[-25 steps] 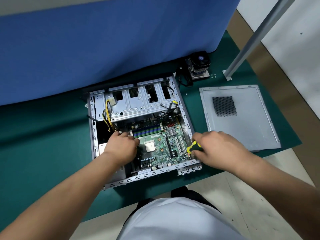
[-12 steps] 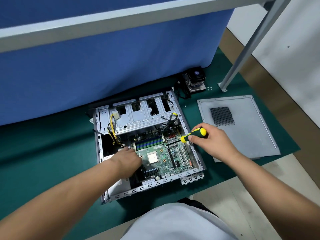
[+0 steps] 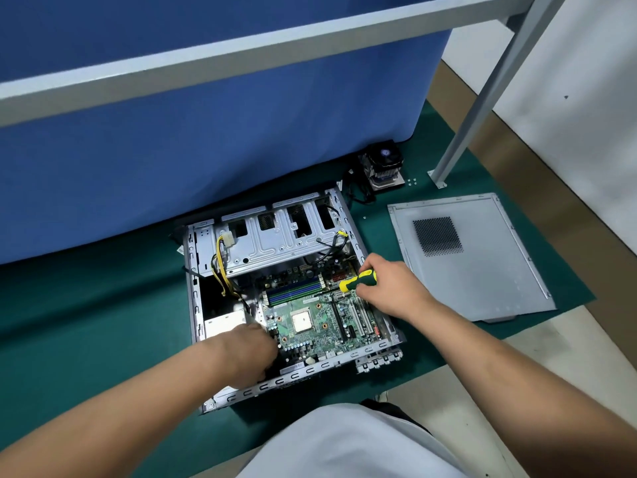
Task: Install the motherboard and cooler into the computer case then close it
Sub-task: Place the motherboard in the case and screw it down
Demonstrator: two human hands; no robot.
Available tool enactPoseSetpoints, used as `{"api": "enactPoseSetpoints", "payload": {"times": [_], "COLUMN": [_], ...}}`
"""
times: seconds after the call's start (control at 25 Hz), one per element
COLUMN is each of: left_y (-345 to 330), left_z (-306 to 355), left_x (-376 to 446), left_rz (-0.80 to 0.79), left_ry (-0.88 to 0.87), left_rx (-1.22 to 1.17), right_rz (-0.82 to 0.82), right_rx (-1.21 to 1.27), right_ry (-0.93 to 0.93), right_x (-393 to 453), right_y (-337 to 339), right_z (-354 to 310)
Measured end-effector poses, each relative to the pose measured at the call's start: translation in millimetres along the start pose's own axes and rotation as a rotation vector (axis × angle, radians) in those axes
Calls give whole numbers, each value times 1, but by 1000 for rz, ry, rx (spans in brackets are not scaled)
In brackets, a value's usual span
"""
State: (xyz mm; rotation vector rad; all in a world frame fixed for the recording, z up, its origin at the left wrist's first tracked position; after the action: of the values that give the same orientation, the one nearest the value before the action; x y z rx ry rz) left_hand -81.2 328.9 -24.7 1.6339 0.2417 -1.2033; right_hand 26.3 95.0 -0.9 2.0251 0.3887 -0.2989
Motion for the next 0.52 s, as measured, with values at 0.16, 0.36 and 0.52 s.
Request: {"api": "enactPoseSetpoints", "payload": {"times": [0.16,0.36,0.52], "left_y": [-2,-11,6], "left_z": [-8,-20,-1], "left_x": [-5,-8,-5], "left_rz": [12,-13,92], "left_ry": [110,255,228], "left_rx": [-205,-585,-665], "right_rz": [54,86,129], "right_rx": [37,93,128], "right_ry": [1,-19,-40], "right_x": [-2,-2,-3], "right_y": [-1,-3,-5], "right_z": [2,5,6]}}
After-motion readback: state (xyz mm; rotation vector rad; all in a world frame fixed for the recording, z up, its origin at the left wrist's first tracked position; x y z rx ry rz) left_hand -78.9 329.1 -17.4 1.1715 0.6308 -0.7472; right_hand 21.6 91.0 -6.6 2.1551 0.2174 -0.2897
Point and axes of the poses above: each hand's wrist, its own x-axis towards the middle knuckle, its own y-axis out of the back of the hand, z = x × y, the point moved 9 cm from there along x, towards the middle knuckle, and after that the axes turned 1 degree about -x, right-handed, at the moved point
